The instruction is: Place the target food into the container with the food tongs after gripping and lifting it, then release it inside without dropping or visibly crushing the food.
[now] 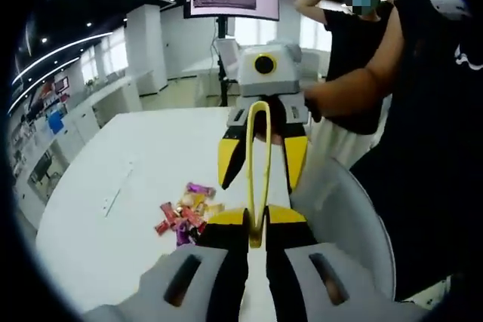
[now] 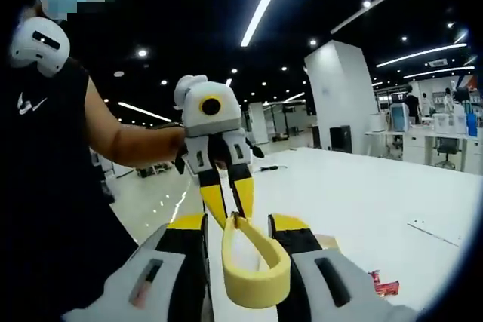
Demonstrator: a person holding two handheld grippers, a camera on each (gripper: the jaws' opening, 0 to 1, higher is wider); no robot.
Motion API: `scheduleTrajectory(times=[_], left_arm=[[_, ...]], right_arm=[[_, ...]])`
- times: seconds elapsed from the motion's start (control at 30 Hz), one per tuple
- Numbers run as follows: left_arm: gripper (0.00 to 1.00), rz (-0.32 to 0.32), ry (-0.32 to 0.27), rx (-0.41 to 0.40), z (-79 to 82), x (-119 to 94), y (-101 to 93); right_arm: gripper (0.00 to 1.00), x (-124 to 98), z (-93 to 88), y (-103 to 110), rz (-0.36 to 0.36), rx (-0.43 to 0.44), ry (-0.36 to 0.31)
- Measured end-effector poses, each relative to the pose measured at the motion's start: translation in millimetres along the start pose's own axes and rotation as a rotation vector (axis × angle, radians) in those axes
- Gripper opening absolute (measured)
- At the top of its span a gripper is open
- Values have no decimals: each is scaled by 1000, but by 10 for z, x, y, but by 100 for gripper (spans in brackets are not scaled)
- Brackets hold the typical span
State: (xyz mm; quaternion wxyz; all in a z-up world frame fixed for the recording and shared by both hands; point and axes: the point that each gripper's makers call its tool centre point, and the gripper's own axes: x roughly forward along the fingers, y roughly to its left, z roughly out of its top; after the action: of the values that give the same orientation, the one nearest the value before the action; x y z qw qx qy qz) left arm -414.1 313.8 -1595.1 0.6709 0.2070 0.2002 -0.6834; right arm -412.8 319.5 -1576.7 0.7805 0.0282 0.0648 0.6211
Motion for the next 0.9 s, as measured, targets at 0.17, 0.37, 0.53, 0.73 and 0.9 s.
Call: scheduleTrajectory(times=[0.17, 0.37, 0.53, 0.73, 0.9], left_arm=[[2, -10, 4, -11, 0, -2, -24], [12, -10, -3, -7, -22, -20, -22], [21, 4, -55, 33, -2, -73, -8], [39, 37, -92, -51, -71, -97, 43], [34, 46, -191, -161, -23, -86, 96]], right_arm=[[20, 27, -16, -7, -2, -11, 4], [21, 52, -20, 1, 12, 48, 18], [22, 35, 29, -32, 23, 79, 13], [22, 4, 95, -67, 13, 77, -10], [23, 24, 145, -46, 34, 105, -31]])
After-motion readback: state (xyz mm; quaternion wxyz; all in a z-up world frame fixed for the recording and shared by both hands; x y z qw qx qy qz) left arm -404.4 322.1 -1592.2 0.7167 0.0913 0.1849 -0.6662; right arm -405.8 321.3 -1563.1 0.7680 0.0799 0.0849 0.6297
